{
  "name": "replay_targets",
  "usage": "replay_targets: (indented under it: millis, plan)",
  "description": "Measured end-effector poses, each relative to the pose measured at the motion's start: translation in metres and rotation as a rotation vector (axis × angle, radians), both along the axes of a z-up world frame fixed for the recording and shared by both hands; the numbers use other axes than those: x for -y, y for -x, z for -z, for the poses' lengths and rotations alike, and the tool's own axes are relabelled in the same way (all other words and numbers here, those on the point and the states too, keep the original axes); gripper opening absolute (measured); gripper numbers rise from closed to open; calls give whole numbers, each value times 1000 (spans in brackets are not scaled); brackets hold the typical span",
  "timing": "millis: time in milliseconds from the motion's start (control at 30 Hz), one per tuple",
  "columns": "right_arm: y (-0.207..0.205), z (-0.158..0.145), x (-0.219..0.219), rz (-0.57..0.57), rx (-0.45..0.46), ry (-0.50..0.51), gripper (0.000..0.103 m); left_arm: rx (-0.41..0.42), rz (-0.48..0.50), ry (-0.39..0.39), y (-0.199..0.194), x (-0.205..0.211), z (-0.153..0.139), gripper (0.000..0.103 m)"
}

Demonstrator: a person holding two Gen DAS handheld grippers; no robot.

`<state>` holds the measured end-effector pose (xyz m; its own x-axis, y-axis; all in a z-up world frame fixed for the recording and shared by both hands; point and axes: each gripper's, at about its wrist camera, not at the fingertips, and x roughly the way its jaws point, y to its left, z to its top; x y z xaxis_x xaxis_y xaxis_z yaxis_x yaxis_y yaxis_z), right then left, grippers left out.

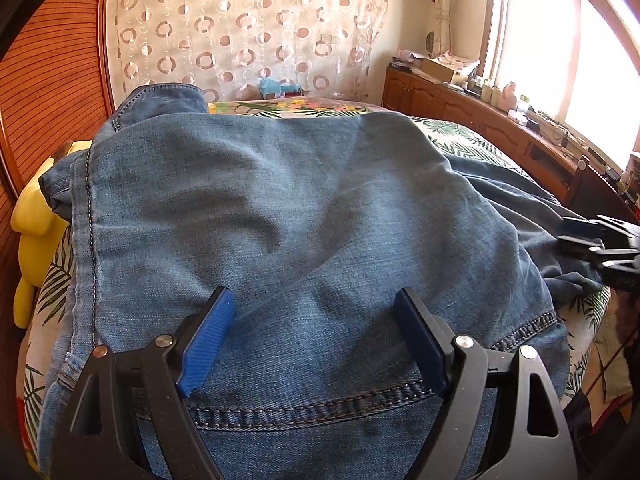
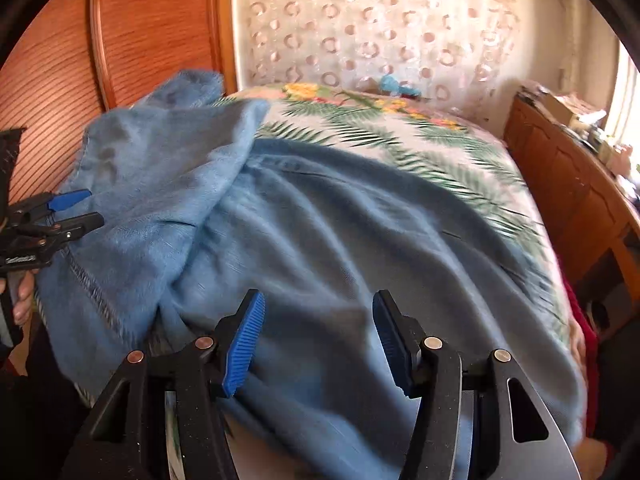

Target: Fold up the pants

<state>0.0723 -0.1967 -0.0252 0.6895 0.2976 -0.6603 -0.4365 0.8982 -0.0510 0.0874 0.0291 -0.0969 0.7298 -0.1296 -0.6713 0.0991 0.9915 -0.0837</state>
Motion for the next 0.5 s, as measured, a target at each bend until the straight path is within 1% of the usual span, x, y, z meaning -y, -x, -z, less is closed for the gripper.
replay_targets:
  millis: [200,400,500]
  plan:
    - [28,-8,77,139,36,-11,58,6,-3,-9,-1,1,1,83]
    - [43,0,144,282,27,-28,58,4,-10,3,-2,1,0,83]
    - [45,6,164,324,16,-36,58,-2,-17,4,-2,2,-3,83]
